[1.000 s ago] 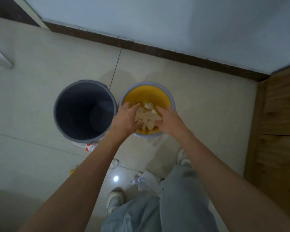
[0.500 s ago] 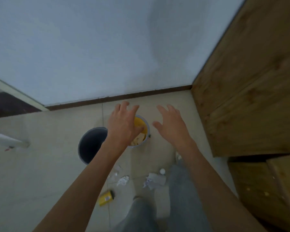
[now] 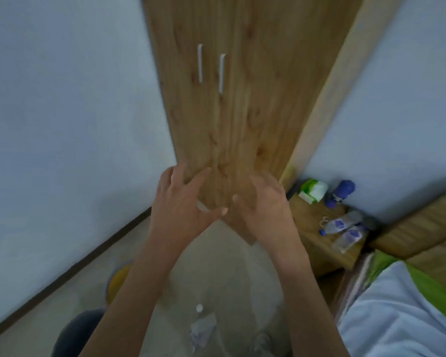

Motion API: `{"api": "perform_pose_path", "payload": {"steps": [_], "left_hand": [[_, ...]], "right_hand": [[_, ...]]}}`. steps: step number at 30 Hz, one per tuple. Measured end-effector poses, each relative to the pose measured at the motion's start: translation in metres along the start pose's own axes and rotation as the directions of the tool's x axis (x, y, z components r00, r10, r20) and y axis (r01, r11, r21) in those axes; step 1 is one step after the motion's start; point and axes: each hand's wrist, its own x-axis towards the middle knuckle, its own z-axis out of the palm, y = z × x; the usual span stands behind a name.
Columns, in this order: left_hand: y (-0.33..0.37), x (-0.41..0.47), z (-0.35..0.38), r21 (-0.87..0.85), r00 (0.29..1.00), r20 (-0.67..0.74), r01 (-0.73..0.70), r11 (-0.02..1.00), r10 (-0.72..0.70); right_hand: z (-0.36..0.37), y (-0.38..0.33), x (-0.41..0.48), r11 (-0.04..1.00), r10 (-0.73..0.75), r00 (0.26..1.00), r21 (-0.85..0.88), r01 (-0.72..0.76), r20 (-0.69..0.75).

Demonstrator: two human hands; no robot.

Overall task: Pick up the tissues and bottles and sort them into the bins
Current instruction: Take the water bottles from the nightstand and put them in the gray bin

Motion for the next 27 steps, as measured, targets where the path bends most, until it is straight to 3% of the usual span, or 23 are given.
{"api": "perform_pose_path", "payload": {"steps": [8, 15, 27], "left_hand": [[0.159, 0.069, 0.029, -0.101, 0.964, 0.057, -0.252, 0.962, 0.259], [0.274, 0.1, 0.092, -0.161, 0.892, 0.144, -0.406, 0.9, 0.429], [0.418, 0.134, 0.189, -0.269, 0.661, 0.25, -0.654, 0.707, 0.707]], "right_hand": [[-0.13, 0.122, 0.017, 0.979, 0.205, 0.939, 0.067, -0.194, -0.275], [-0.184, 0.204, 0.007, 0.935, 0.348, 0.878, 0.058, -0.349, -0.327], [-0.233, 0.308, -0.006, 0.784, 0.579, 0.646, 0.122, -0.608, -0.497]]}}
